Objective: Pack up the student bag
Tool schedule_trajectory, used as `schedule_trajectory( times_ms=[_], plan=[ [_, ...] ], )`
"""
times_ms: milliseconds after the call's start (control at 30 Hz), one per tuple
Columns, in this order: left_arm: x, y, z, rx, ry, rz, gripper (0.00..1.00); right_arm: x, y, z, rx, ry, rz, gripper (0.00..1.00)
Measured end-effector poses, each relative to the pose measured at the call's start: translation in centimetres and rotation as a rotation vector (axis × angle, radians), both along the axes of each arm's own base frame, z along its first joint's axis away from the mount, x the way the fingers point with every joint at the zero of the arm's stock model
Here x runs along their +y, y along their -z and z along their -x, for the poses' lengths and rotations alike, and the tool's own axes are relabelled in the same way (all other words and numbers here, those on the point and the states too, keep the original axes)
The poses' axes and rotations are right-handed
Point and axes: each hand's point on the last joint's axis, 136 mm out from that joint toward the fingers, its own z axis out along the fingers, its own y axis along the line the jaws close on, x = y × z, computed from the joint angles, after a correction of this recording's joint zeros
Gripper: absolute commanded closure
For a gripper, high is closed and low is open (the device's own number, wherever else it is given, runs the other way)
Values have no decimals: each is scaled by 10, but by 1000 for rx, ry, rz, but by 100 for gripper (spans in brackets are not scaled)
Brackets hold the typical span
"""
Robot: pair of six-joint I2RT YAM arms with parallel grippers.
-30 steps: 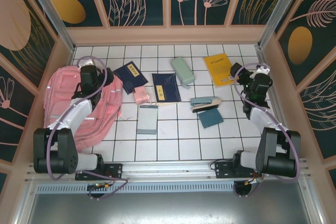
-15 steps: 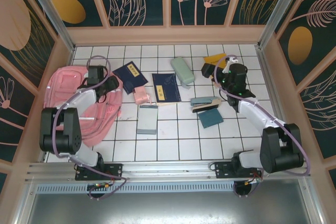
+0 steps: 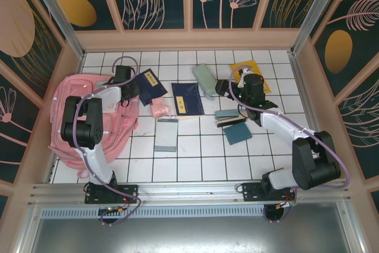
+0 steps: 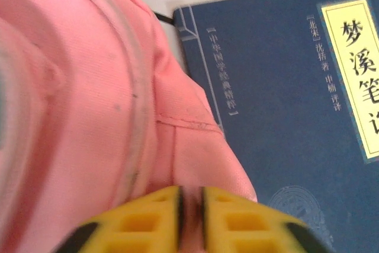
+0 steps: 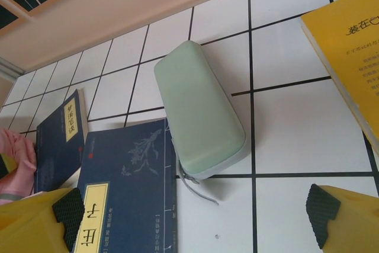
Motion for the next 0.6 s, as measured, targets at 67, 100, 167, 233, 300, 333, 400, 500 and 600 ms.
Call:
schedule_trajectory(
  times_ms=[67,100,167,233,300,333,400,500,600],
  plan=[
    [-9,5,-5,8,20,-21,100,0,-1,0,2,-1,1,1],
    [-14,4,-8,3,30,-23,100,0,-1,0,2,1,3,1],
    [-31,1,-13,-9,64,-22,100,0,-2,-1,0,5,5,1],
    [-51,1,-16,-11,109,-26,100,-1,-1,-1,0,9,10,1],
    [-76,0,-19,-15,166,-32,100,-2,-1,-1,3,10,13,1],
    [-90,-1,-19,-17,197,-29,100,-2,0,-1,3,12,14,1],
    [-120,-2,-18,-21,264,-15,100,-2,0,-1,5,12,15,1],
    [-168,-4,-13,-24,377,7,100,-3,1,0,8,15,18,1],
    [-206,-6,-6,-25,465,18,92,-3,1,0,9,16,18,1]
  ],
)
